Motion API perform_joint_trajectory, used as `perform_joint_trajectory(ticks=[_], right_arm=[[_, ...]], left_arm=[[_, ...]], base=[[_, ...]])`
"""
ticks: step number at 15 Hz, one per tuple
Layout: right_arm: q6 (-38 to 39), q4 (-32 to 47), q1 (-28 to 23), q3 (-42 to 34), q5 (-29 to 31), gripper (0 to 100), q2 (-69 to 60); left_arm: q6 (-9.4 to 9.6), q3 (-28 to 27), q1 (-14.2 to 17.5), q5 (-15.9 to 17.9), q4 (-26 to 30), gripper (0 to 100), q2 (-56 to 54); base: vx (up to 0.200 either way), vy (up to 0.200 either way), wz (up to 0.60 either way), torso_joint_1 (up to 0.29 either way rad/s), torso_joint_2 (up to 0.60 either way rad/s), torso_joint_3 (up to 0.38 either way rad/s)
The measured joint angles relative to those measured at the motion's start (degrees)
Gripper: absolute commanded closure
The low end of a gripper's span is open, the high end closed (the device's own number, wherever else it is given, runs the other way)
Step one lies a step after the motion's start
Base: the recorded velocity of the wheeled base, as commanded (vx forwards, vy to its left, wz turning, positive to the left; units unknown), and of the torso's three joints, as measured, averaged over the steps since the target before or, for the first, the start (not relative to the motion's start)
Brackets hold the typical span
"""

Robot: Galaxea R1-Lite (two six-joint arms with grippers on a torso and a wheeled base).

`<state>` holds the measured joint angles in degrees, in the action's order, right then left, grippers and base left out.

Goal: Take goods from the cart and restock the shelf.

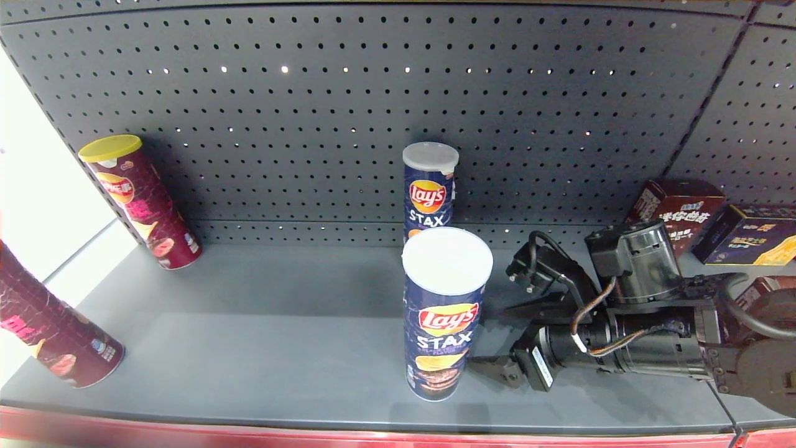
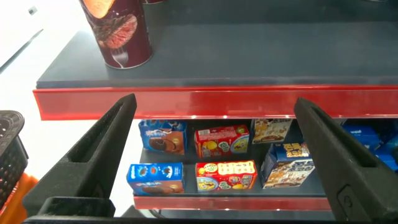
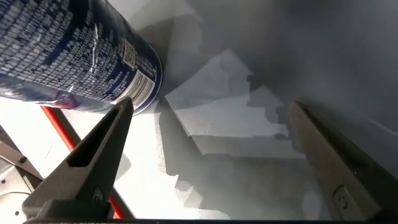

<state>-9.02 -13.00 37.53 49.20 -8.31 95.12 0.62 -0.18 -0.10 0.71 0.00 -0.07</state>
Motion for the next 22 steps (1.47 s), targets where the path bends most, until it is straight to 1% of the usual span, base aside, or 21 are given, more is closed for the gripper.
perform_joint_trajectory(ticks=[16,18,22], right_arm=[[-0.44,-0.11,-0.05,1.01,-0.02,0,1.24],[-0.41,-0.83,-0.63,0.93,0.02,0,0.38],[-0.11,-2.33,-3.67,1.51,0.35,0,-5.3]], left_arm=[[0.0,0.0,0.0,-0.02,0.0,0,0.0],[0.0,0.0,0.0,-0.02,0.0,0,0.0],[0.02,-0.06,0.0,0.07,0.1,0,0.0]], base=[[0.0,0.0,0.0,0.0,0.0,0.0],[0.0,0.0,0.0,0.0,0.0,0.0],[0.0,0.0,0.0,0.0,0.0,0.0]])
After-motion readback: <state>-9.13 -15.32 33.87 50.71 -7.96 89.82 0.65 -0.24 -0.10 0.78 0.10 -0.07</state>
